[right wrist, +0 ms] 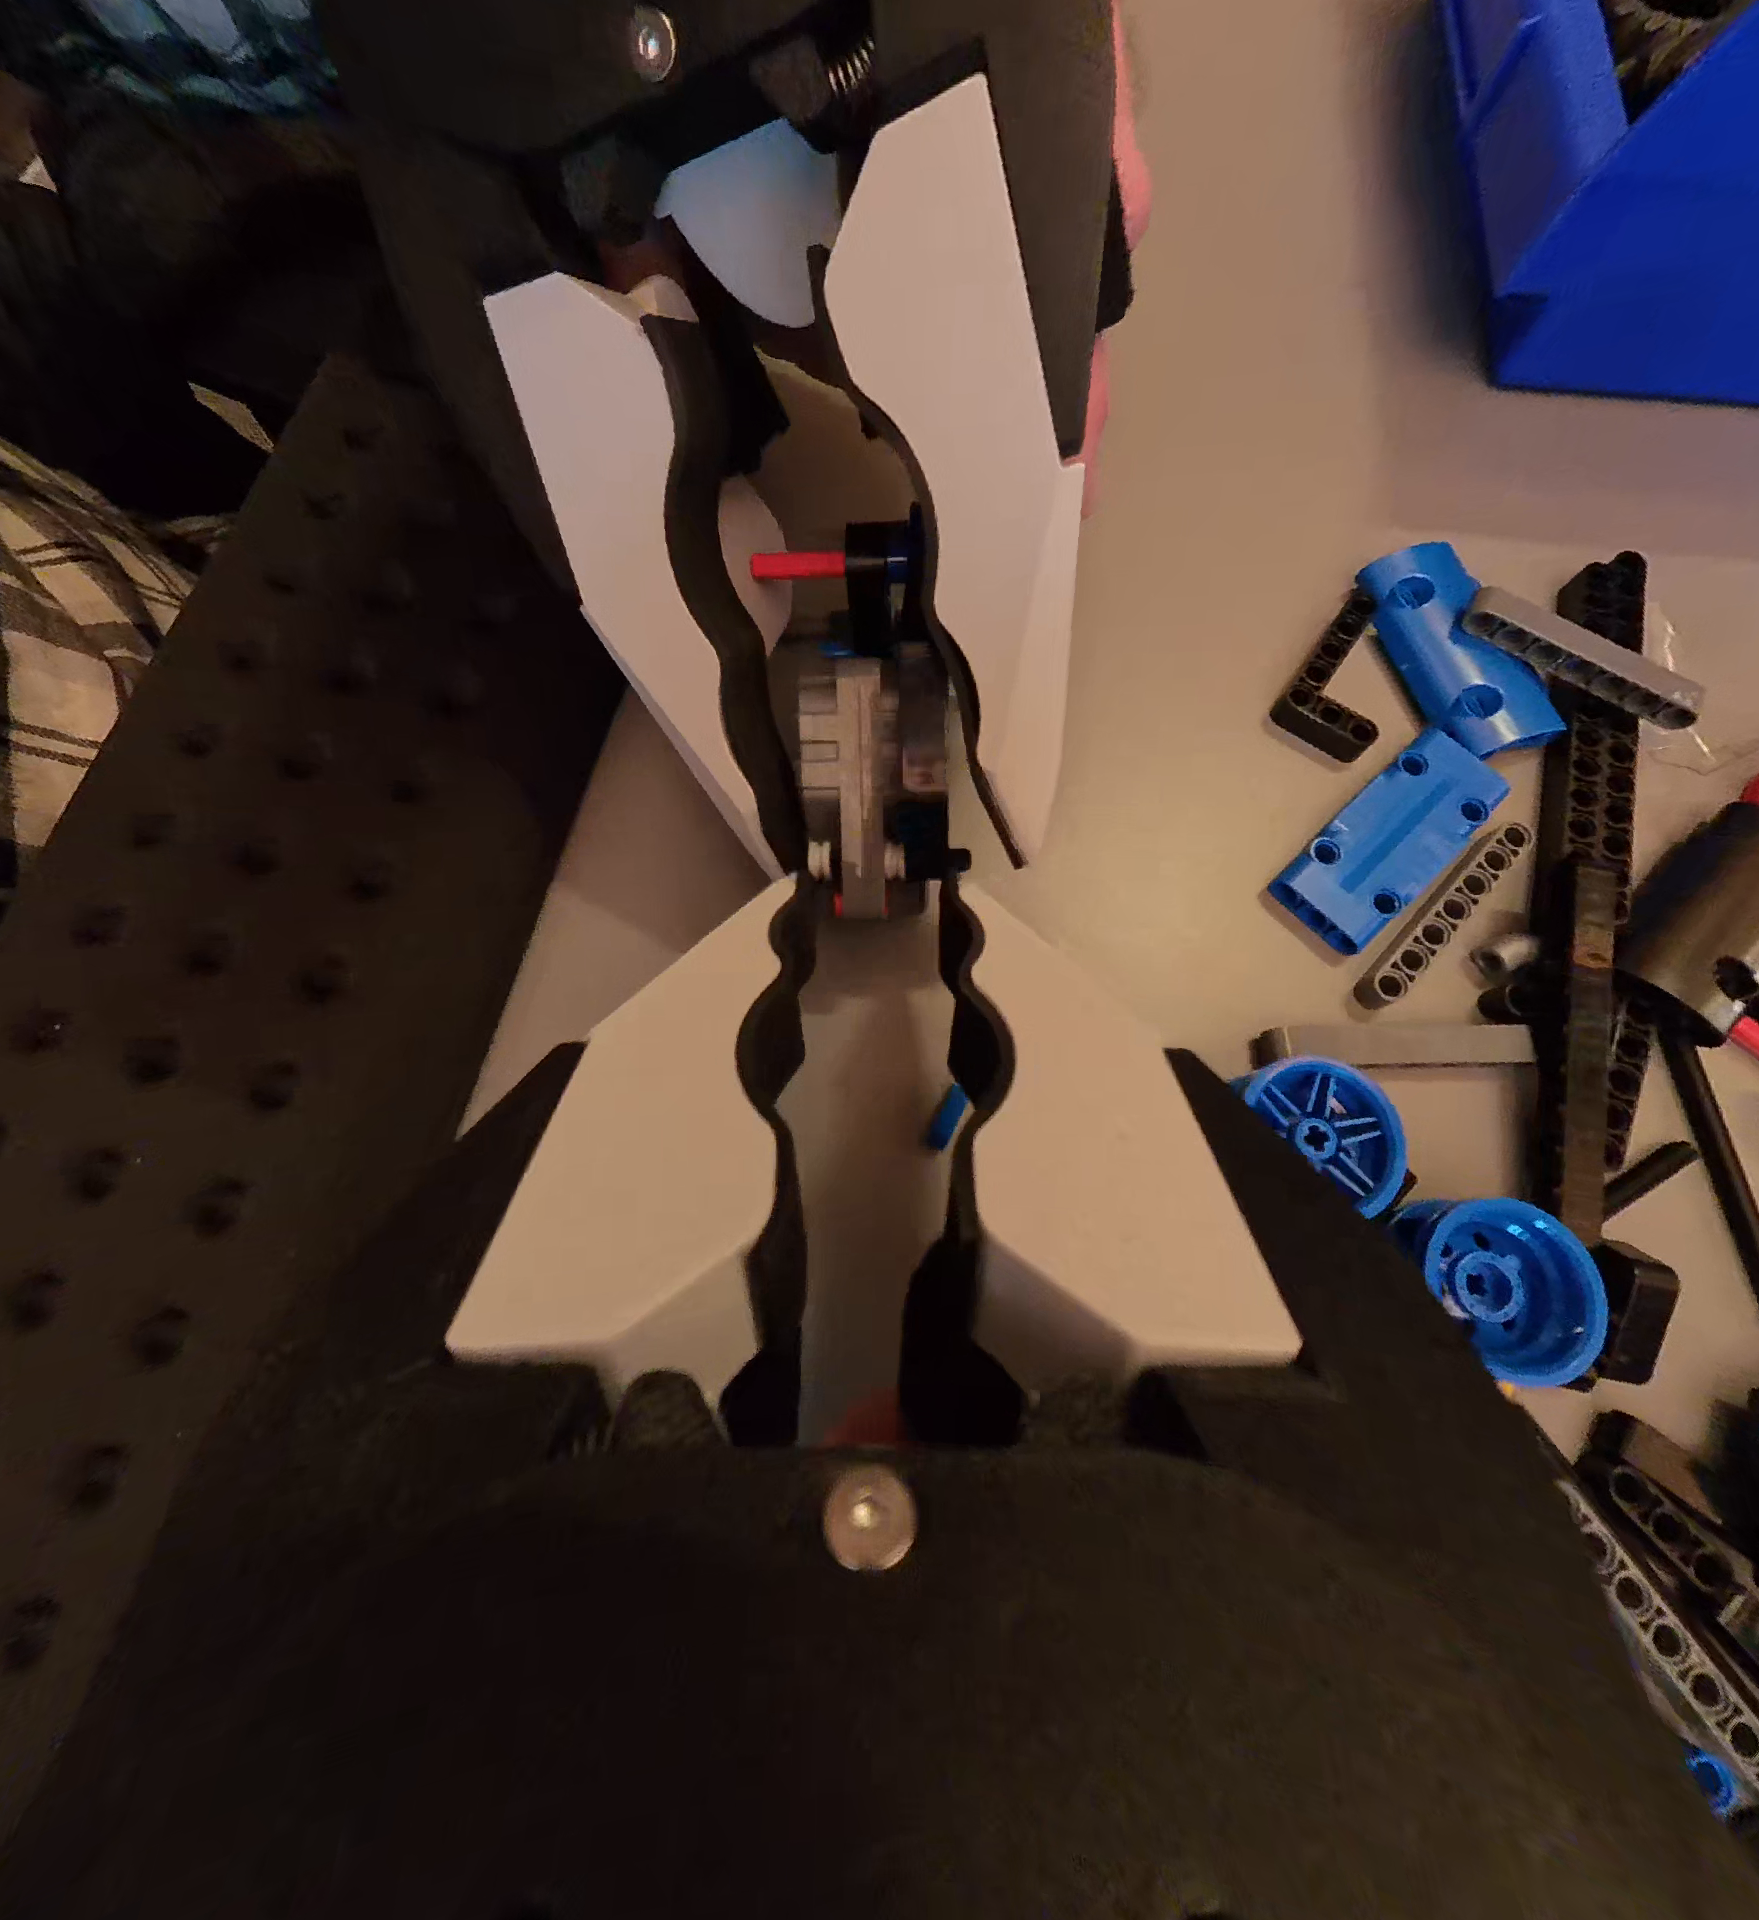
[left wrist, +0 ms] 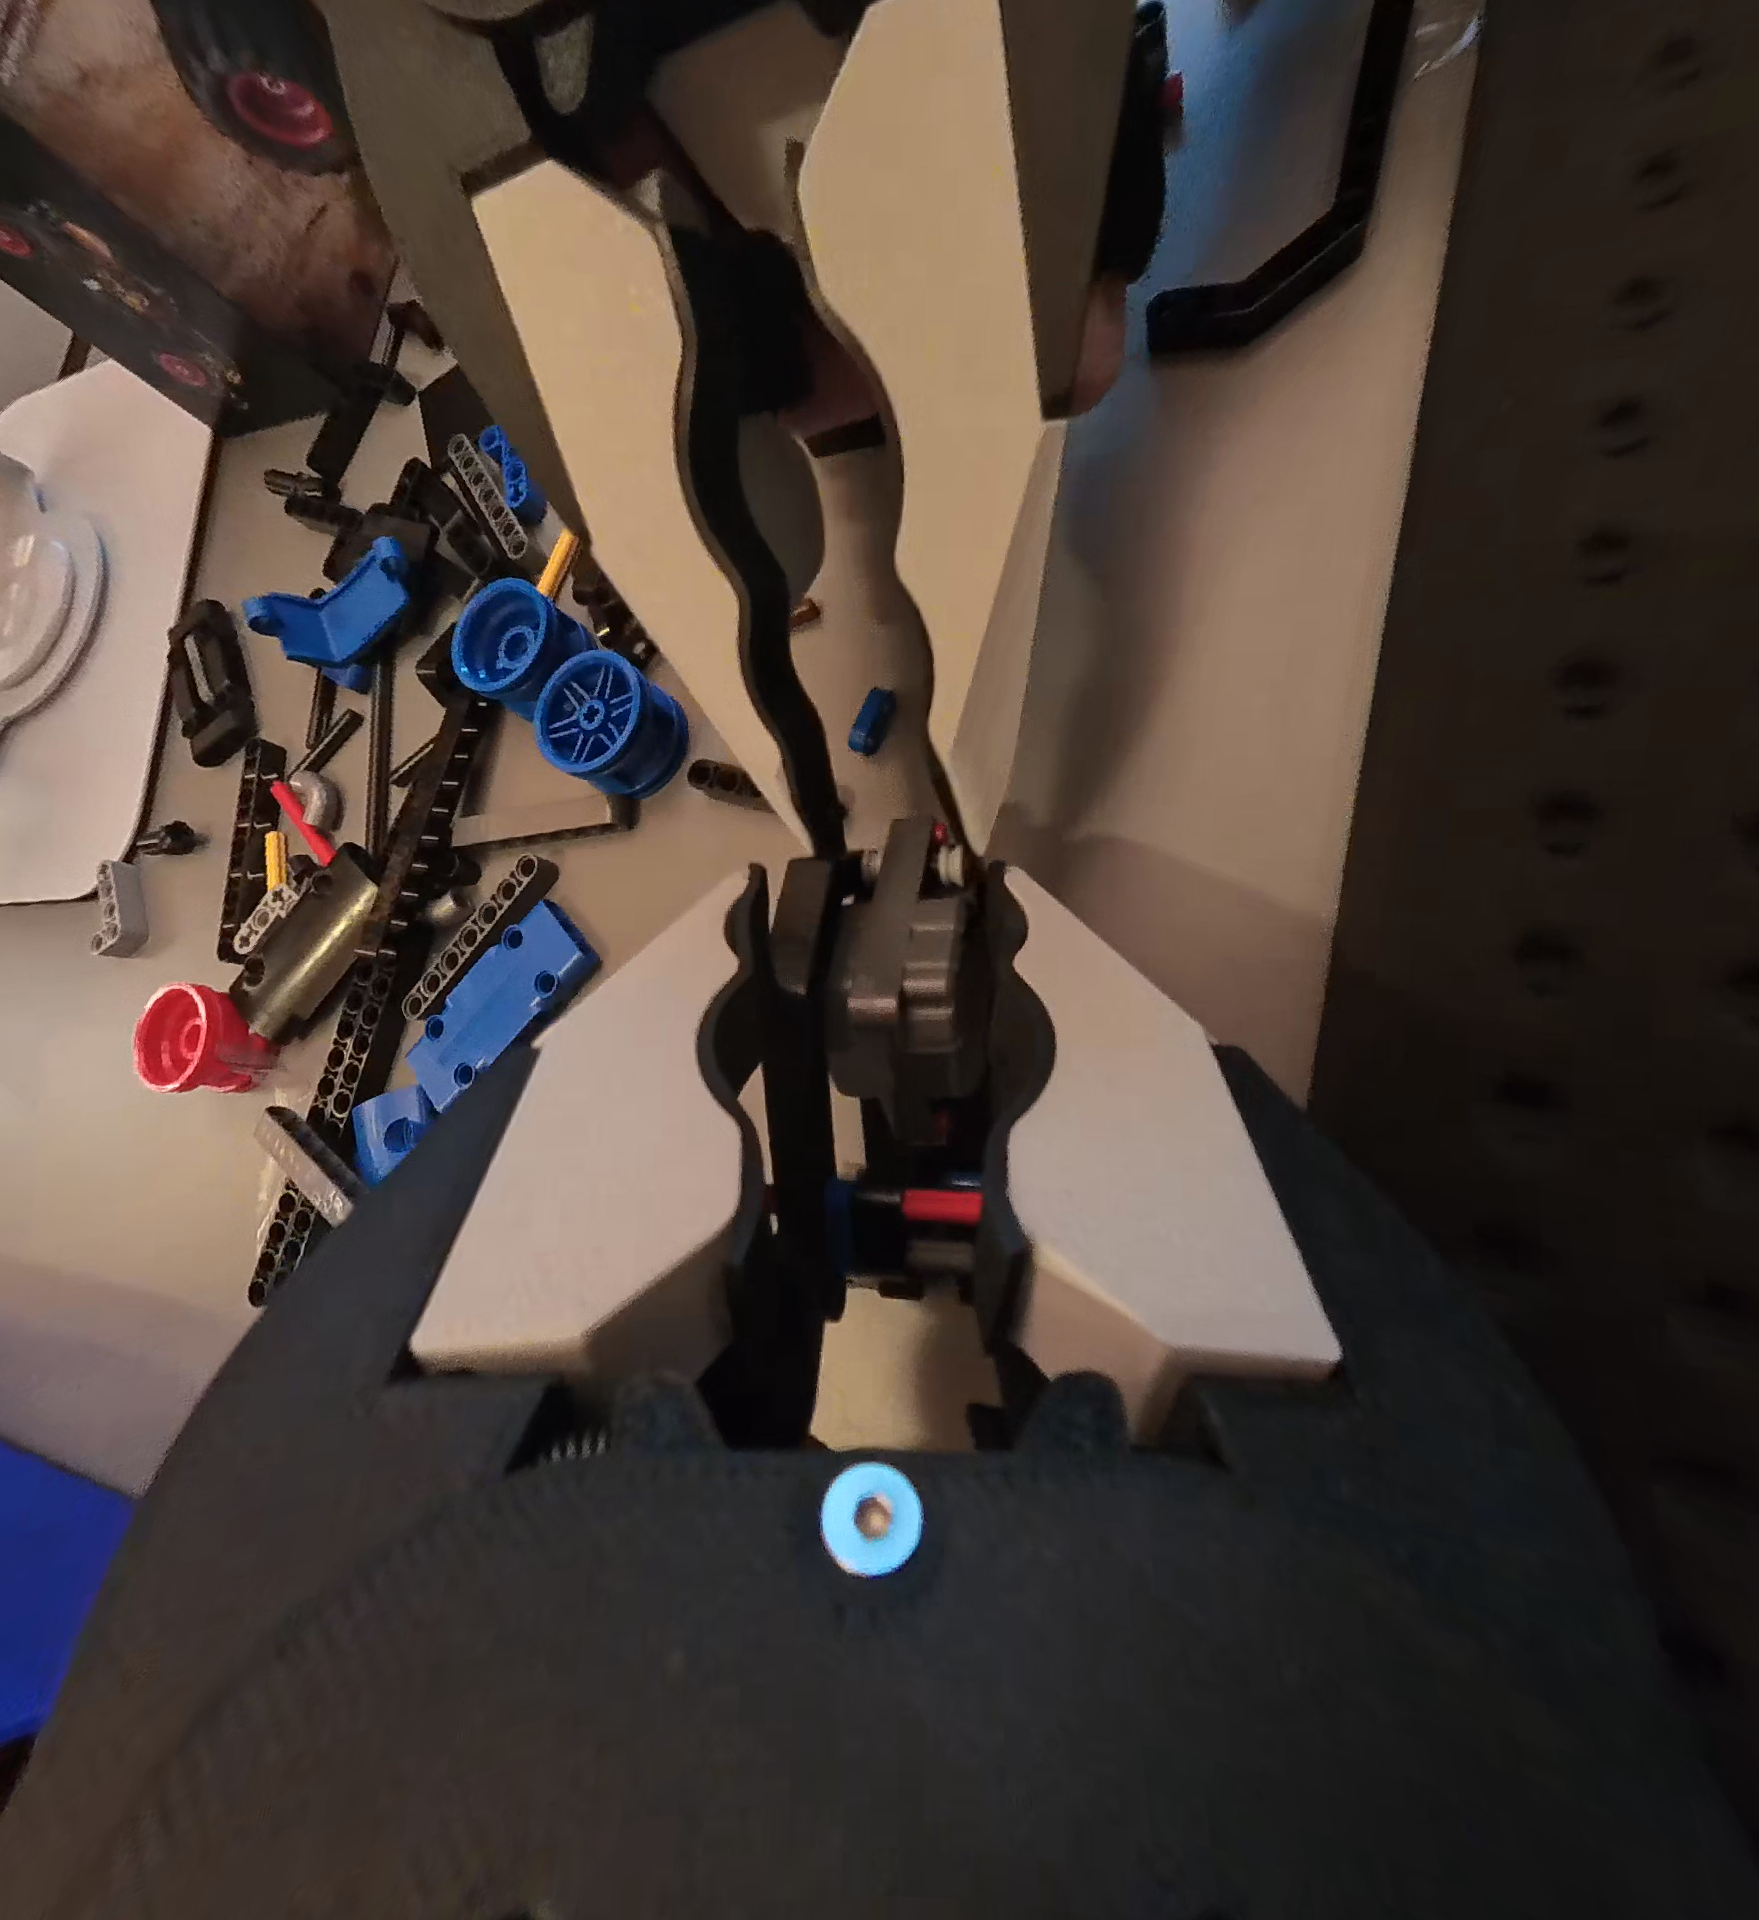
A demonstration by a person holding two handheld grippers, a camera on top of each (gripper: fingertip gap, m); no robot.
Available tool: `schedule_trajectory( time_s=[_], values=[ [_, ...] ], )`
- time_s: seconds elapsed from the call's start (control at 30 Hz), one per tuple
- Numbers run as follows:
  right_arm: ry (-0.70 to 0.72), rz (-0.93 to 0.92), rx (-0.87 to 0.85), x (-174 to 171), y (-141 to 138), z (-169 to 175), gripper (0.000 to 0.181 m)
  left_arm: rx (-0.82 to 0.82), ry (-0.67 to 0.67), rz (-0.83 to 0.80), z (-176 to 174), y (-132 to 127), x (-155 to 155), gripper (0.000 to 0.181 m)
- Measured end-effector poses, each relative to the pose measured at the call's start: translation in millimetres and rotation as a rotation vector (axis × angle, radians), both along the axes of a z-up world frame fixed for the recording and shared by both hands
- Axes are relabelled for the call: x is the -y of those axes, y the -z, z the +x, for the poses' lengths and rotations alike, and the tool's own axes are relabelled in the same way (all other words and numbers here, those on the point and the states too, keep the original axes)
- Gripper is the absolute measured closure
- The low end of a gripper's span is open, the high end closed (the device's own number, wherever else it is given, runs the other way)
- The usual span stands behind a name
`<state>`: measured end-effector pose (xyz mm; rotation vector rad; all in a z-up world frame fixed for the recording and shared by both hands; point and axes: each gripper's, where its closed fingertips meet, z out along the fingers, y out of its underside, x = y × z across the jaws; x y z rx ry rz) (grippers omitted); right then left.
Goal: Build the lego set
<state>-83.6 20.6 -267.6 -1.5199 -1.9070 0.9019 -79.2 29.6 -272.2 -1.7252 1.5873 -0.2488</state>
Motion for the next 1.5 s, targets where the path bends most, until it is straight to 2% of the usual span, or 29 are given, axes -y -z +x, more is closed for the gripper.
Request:
schedule_trajectory(
  time_s=[0.07,0.23,0.37,0.47,0.7,0.83,0.93,1.1,1.23,1.5],
  values=[
    [-0.006,0.004,-0.002,1.6,-0.2,-0.7,0.174,0.009,-0.015,-0.011,-1.8,0.5,-2.1,0.142],
    [0.011,-0.001,-0.003,-0.6,0.8,-2.4,0.173,0.012,-0.021,-0.03,-4.3,1.2,-3.7,0.142],
    [0.002,0.011,-0.004,-0.2,0.8,-2.4,0.151,0.007,-0.034,-0.036,-7.3,1.5,-5.6,0.138],
    [0.012,0.028,-0.023,-4.8,-4.0,-3.5,0.152,-0.006,-0.055,-0.025,-11.8,1.6,-6.7,0.129],
    [0.008,0.047,-0.024,-10.5,-3.6,-9.7,0.156,-0.014,-0.077,-0.06,-17.6,1.1,-6.3,0.143],
    [-0.002,0.031,-0.027,-10.3,-3.3,-9.2,0.154,-0.015,-0.072,-0.055,-17.4,1.2,-6.4,0.144],
    [-0.001,0.046,-0.029,-12.3,-2.8,-8.3,0.161,-0.013,-0.065,-0.055,-16.8,1.3,-5.8,0.144],
    [0.003,0.061,-0.01,-11.9,1.1,-7.1,0.151,-0.012,-0.06,-0.055,-15.0,1.6,-5.8,0.144],
    [0.004,0.037,-0.038,-11.1,-3.7,-9.1,0.158,-0.014,-0.054,-0.055,-14.6,1.8,-5.6,0.144],
    [-0.008,0.016,-0.049,-11.0,-4.2,-8.9,0.16,-0.011,-0.04,-0.056,-13.6,1.9,-5.2,0.144]
  ],
)
